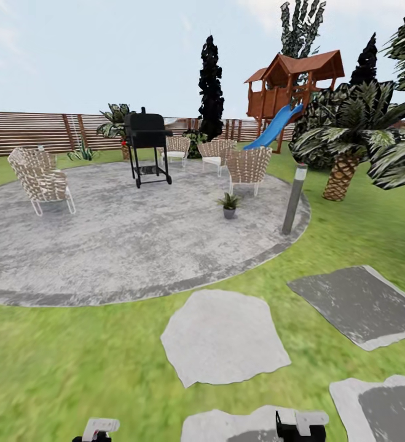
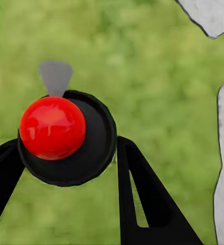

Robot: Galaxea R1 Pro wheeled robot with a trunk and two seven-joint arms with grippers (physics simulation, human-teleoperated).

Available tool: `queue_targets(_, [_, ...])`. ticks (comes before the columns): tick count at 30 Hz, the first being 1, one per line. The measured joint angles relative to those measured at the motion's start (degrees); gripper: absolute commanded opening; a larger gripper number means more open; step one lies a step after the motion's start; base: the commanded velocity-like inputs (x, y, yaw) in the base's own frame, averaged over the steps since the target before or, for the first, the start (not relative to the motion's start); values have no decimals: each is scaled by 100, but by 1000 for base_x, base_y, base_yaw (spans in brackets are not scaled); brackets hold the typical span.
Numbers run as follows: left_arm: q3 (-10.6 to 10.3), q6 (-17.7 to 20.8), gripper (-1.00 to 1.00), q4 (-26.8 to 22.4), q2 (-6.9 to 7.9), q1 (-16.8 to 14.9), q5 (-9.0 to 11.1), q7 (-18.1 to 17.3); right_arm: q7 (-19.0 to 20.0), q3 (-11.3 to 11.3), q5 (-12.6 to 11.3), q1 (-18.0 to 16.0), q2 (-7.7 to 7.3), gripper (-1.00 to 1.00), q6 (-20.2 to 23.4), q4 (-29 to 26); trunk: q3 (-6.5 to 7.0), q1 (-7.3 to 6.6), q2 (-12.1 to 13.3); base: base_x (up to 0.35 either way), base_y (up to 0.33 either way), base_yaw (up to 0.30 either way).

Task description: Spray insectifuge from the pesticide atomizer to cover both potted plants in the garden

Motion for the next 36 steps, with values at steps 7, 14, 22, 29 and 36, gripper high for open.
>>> queue_targets(7, [0, 0, -100, 0, 0, 0, 6, 0, 0, 0, 0, 0, 0, 100, 0, 0, 0, 0, 0, 339, 0, 0])
queue_targets(14, [0, 0, -100, 0, 2, 0, 16, -1, 0, 0, 0, 0, 0, 100, 0, 0, 0, 0, 0, 339, 0, 0])
queue_targets(22, [0, 0, -100, 0, 0, 0, 11, -1, 0, 1, 0, 0, 5, 100, 0, 0, 0, 0, 0, 339, 0, 0])
queue_targets(29, [0, 0, -100, 0, 0, 0, 8, -1, 0, 0, 0, 0, 3, 100, 0, 0, 0, 0, 0, 339, 0, 0])
queue_targets(36, [0, 0, -100, 0, 0, 0, 2, -1, 0, 0, 0, 0, 9, 100, 0, 0, 0, 0, 0, 339, 0, 0])
